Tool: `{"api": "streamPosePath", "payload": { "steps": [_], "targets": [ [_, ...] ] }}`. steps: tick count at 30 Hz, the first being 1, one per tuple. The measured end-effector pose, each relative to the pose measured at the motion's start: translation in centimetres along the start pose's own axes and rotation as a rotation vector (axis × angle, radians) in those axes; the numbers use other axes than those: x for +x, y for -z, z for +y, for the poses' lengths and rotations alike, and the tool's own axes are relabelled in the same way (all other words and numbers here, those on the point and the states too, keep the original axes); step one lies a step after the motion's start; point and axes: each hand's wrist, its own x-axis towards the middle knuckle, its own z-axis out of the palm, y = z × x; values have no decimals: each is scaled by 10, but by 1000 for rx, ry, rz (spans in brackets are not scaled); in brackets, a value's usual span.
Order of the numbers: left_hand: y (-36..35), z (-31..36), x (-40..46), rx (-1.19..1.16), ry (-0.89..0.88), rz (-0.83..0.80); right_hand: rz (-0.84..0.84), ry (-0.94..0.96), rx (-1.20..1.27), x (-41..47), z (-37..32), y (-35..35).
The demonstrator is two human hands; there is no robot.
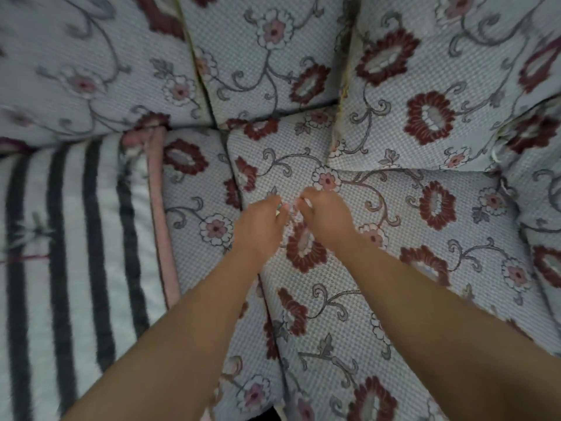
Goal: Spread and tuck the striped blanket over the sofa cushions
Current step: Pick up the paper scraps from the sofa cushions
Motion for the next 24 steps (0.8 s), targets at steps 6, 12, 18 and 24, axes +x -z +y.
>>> {"api": "streamPosePath", "payload": {
  "steps": [6,12,18,24],
  "targets": [
    [97,-86,-96,30,178,167,-52,269,-85,-32,-154,-41],
    [172,-183,-259,-59,425,351,-163,497,-79,-131,-318,-107],
    [212,-271,-435,-128,641,470,-363,677,-121,-242,-446,-174],
    [221,-322,-577,-221,976,637,-512,945,-170,-331,-542,-234]
  ]
}}
